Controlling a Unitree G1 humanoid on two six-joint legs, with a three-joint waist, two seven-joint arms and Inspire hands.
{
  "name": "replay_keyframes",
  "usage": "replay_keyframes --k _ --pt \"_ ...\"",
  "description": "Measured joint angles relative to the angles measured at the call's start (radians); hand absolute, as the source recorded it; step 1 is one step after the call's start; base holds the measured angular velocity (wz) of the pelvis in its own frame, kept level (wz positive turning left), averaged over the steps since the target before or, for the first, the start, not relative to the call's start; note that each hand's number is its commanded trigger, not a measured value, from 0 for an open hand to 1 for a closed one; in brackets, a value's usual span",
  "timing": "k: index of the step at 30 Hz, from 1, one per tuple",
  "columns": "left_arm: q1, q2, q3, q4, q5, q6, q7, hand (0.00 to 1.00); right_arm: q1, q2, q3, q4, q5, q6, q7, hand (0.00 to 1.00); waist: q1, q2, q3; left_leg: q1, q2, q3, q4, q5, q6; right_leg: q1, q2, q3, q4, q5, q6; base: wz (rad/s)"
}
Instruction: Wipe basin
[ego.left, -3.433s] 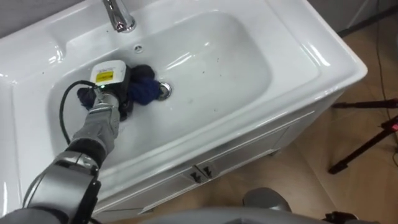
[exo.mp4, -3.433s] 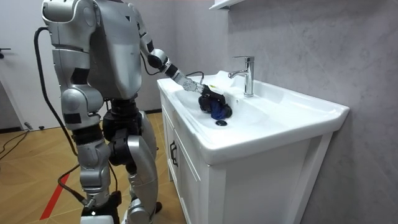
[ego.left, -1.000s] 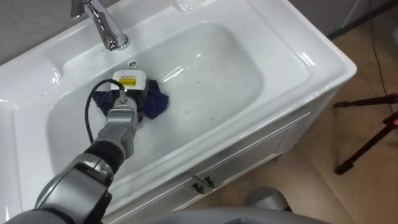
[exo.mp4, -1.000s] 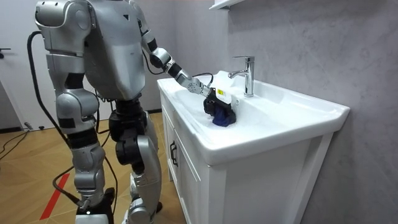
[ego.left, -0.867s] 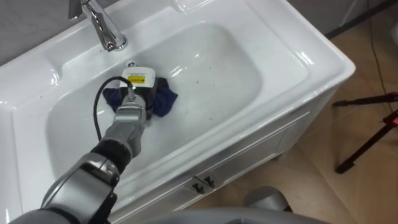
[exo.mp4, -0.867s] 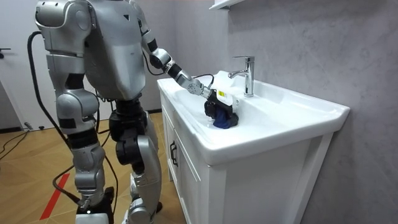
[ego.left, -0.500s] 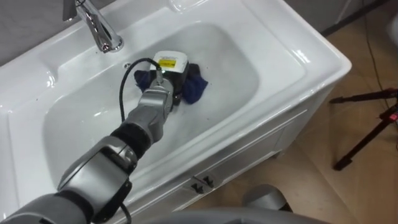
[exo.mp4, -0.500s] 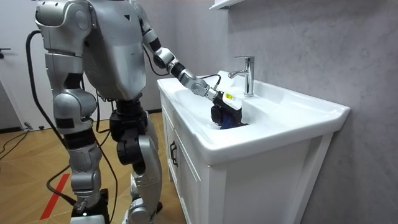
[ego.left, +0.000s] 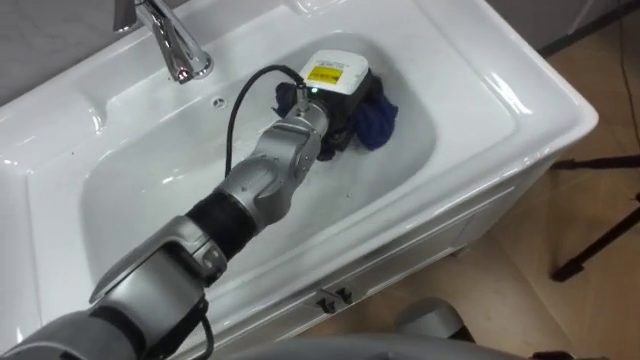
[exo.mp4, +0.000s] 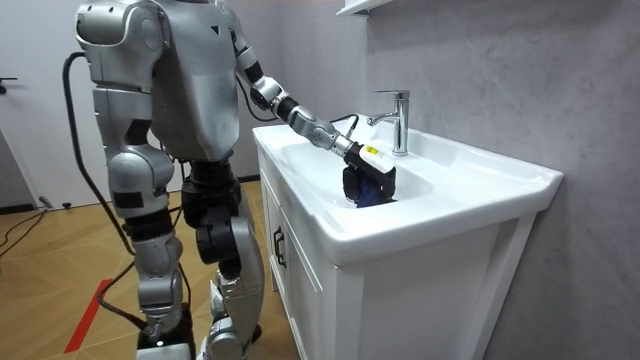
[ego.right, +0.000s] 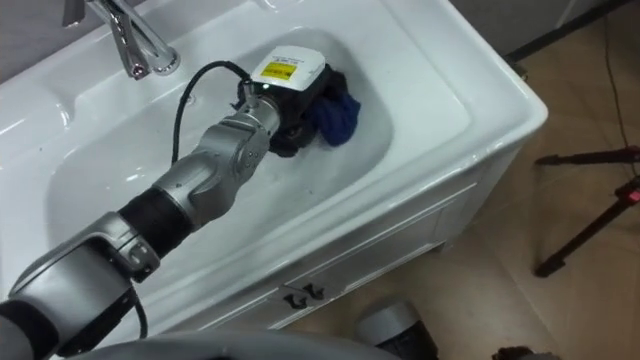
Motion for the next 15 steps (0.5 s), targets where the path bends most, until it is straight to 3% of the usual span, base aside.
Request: replay_keyframes --k 8,9,13,15 --pt "0.000 -0.003 0.000 -0.060 -0.048 -0.005 -0.023 1.00 -0.008 -0.001 0.015 0.004 0.001 -0.003 0.019 0.00 0.001 -0.003 0.0015 0.003 -0.012 -0.004 0.004 -0.004 0.007 0.004 -0.012 0.001 0.003 -0.006 0.009 0.00" --pt "0.003 -0.003 0.000 -0.059 -0.047 -0.005 -0.024 1.00 -0.006 -0.001 0.014 0.005 0.000 -0.003 0.019 0.00 0.001 -0.009 0.0059 0.012 -0.014 -0.004 0.002 -0.004 0.007 0.012 -0.013 0.003 0.002 -0.007 0.010 -0.04" --pt "0.024 -0.002 0.000 -0.048 -0.045 -0.005 -0.029 1.00 -0.002 -0.001 0.014 0.004 0.001 0.001 0.017 0.00 0.003 -0.022 0.0062 0.038 -0.014 -0.003 -0.012 -0.004 0.007 0.021 -0.012 0.012 0.001 -0.009 0.011 -0.12" --pt "0.053 0.001 0.002 -0.041 -0.044 -0.005 -0.032 1.00 0.007 0.005 0.013 -0.001 0.018 0.006 0.017 0.00 0.011 -0.039 0.0092 0.054 -0.015 -0.003 -0.015 -0.004 0.007 0.035 -0.011 0.014 0.000 -0.012 0.010 -0.06"
